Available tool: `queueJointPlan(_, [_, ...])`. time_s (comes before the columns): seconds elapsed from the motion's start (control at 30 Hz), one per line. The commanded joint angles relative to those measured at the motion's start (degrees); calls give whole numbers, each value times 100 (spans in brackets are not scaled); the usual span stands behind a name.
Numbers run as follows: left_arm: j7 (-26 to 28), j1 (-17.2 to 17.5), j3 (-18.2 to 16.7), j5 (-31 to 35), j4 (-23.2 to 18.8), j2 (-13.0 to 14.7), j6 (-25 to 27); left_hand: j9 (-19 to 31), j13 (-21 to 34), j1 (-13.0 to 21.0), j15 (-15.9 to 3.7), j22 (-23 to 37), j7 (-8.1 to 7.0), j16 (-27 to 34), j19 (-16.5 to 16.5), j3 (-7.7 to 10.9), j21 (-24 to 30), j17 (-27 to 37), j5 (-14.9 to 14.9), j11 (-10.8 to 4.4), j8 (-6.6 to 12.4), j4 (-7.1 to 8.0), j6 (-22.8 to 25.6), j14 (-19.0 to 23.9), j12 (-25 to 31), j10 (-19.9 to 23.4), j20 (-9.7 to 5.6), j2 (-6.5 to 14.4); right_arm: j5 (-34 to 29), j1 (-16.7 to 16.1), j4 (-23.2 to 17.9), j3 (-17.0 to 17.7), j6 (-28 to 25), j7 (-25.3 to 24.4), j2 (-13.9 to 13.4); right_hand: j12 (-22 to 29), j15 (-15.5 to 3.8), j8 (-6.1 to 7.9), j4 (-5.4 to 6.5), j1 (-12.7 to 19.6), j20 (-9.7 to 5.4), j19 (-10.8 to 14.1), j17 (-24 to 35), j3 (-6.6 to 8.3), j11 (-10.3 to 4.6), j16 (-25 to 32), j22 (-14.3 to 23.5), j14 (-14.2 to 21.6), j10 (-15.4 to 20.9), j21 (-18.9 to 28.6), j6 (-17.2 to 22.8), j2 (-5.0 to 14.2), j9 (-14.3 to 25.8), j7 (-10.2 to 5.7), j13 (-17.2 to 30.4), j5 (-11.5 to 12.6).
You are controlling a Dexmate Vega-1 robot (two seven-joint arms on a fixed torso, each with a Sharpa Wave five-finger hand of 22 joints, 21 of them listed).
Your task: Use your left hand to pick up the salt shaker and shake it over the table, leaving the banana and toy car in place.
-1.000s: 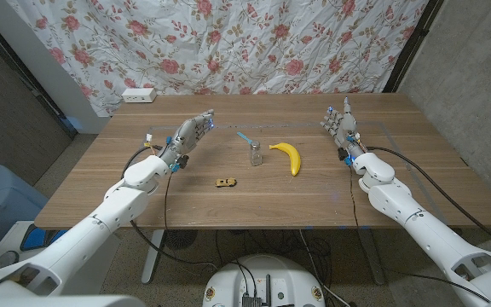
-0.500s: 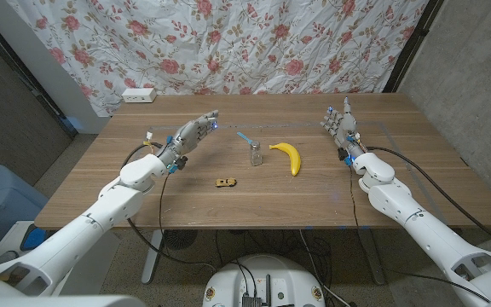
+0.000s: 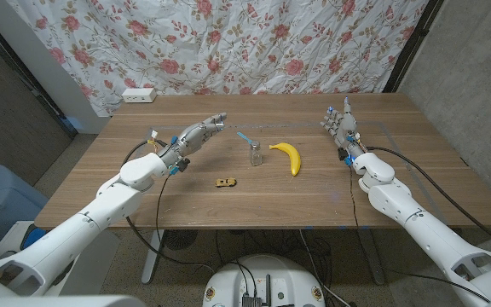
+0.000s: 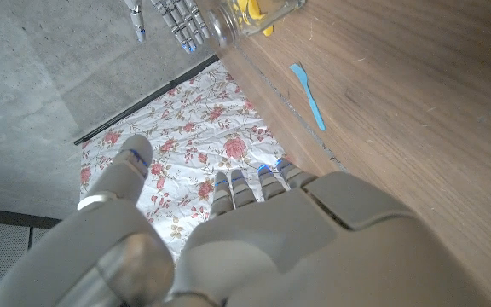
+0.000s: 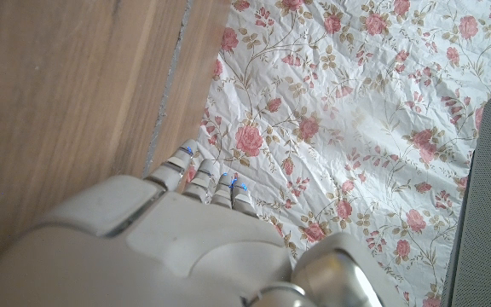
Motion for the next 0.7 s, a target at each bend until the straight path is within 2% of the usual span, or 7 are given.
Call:
queueJointPlan(0.03, [71,-28,165,481,-107,90,-116,19,29,160,-274,17,-15,-29,-248,35,4,11,6,-25,-6,-10,-79,-271,-10,-58,86,-75,-8,-2,-4,1,-2,-18,3,41,-190,19,31,-2,-5,30,29,-7,-3,24,29,-30,-33,36,-5,584,20,52,20,40])
queueJointPlan(0.27, [188,-51,305,836,-60,33,-249,19,28,275,-156,21,32,-22,-421,25,17,14,-1,3,-1,-1,-124,-474,-13,-103,146,-157,-8,1,2,0,0,-14,4,41,-205,20,31,-2,-5,31,29,-8,-5,22,29,-35,-33,36,-3,583,20,50,20,40])
queueJointPlan(0.5, [334,-117,442,1120,30,-79,-265,19,27,372,80,25,57,-6,-551,6,30,17,-4,17,-3,9,-183,-607,-21,-173,192,-228,-8,0,0,0,0,-16,4,39,-193,20,31,-2,-5,30,29,-7,-7,23,29,-33,-38,36,-3,584,20,45,20,41])
queueJointPlan(0.7, [393,-187,549,1282,83,-166,-262,18,27,423,159,27,56,-5,-680,-14,24,20,-13,-3,-22,14,-275,-710,-29,-227,198,-276,-9,-2,-4,0,-2,-18,4,39,-192,20,32,-2,-4,29,29,-7,-3,25,29,-28,-37,36,-2,585,20,43,20,41])
